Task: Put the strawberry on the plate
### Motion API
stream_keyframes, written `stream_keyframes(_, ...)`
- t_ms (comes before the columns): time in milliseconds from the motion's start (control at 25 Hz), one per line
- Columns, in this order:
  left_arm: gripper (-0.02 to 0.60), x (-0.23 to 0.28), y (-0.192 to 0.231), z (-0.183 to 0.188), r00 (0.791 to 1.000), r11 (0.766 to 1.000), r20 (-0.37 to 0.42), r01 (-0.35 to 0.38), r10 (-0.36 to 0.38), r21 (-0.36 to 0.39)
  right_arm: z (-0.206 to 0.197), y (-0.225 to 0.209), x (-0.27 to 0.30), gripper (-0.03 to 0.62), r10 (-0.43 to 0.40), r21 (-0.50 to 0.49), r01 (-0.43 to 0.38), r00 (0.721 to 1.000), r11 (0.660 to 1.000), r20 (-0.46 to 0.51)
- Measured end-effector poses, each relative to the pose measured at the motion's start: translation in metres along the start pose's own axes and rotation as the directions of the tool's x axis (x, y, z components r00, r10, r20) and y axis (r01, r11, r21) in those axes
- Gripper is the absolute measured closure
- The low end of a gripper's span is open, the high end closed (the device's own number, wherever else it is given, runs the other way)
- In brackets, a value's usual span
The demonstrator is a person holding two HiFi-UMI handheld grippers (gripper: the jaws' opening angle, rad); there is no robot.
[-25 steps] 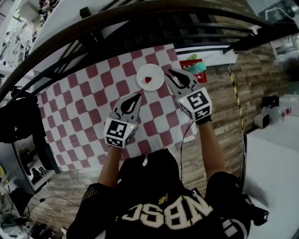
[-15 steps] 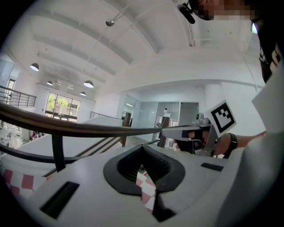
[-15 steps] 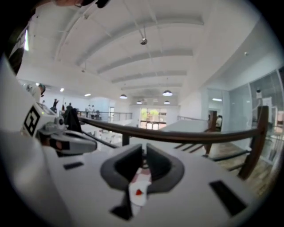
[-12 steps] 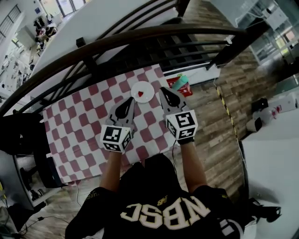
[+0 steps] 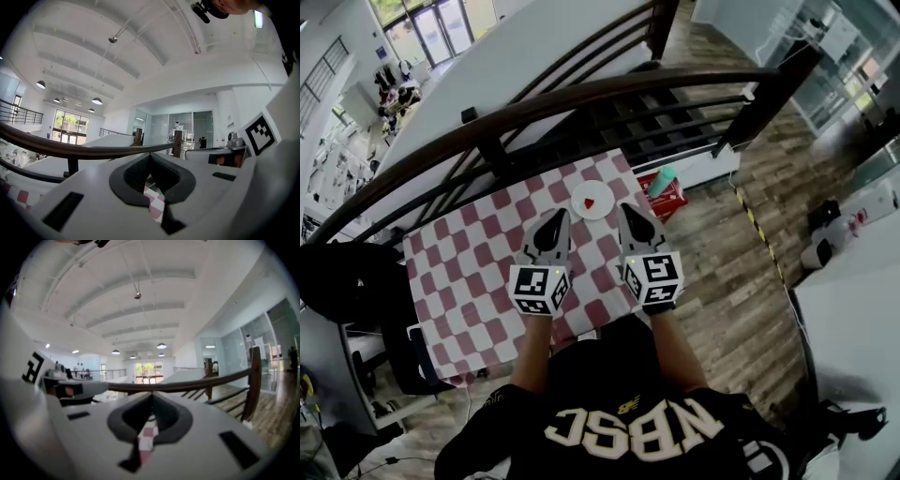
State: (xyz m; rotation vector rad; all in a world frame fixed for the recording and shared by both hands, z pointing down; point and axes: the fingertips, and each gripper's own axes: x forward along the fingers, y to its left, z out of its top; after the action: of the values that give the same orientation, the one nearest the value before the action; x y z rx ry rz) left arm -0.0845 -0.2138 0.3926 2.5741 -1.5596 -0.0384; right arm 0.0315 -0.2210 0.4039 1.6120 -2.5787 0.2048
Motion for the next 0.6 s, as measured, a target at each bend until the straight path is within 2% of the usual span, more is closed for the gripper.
stream_keyframes(240, 0.568, -0.013, 0.002, 0.002, 1.0, 1.0, 0.004, -0.008, 0.008, 0.012, 0.003, 0.02, -0.008, 0.574, -0.034, -0.049, 0.034, 0.999, 0.998, 0.002)
stream_keyframes(600, 0.568, -0.028, 0.007, 0.003, 1.0, 1.0, 0.003, -0.018, 0.018, 0.024, 0.009, 0.043, -0.007, 0.574, 0.017, -0.031, -0.016, 0.999, 0.999, 0.042)
